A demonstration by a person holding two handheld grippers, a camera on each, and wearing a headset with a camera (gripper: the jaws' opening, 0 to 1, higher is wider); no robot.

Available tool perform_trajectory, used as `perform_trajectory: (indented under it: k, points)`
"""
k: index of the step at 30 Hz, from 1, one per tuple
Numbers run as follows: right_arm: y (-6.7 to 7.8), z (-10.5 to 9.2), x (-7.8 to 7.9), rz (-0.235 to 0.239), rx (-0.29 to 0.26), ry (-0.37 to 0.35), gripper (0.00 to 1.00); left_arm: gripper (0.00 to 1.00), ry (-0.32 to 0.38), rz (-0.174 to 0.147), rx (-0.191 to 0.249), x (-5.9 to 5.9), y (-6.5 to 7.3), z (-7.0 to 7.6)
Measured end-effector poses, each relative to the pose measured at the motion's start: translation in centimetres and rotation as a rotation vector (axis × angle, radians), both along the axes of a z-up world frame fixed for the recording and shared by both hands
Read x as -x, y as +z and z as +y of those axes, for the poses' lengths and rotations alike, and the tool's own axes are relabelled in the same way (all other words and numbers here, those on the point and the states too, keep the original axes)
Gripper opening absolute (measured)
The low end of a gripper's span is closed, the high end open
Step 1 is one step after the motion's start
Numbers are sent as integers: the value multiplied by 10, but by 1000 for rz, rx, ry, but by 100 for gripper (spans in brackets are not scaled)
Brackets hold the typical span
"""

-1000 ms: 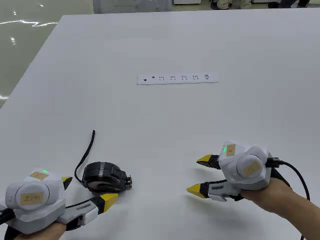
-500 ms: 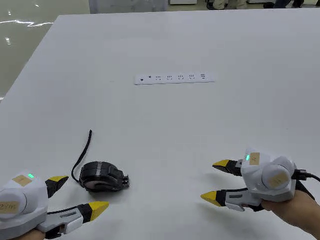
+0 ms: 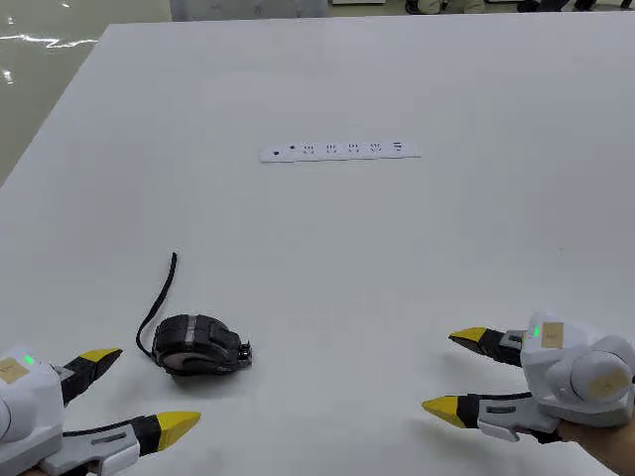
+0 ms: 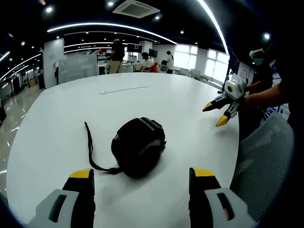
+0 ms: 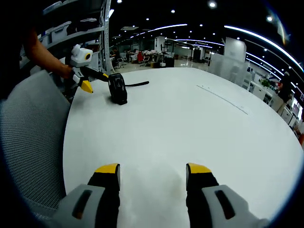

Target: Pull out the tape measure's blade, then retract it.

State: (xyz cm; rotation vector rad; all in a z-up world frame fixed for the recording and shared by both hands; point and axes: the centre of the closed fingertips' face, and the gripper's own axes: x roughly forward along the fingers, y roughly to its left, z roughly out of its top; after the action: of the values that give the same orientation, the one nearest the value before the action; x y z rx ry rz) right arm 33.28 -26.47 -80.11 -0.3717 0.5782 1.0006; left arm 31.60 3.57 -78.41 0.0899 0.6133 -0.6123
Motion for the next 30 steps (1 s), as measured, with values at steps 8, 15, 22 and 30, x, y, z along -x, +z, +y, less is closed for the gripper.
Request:
perform_trajectory:
  k: [8,15,22,30]
  points:
    - [5,-6,12,9,-59,-39,68,82,-34,-23,16,10,5,0]
    - [6,-2,24,13,-103,-30,77,86,-61,-54,18,19,9,-2]
    - [15,2,25,-31,-167,-31,89,91,-71,-68,43,27,10,-5]
    - [20,4,25,-50,-204,-33,100,99,-85,-80,42,32,10,-6]
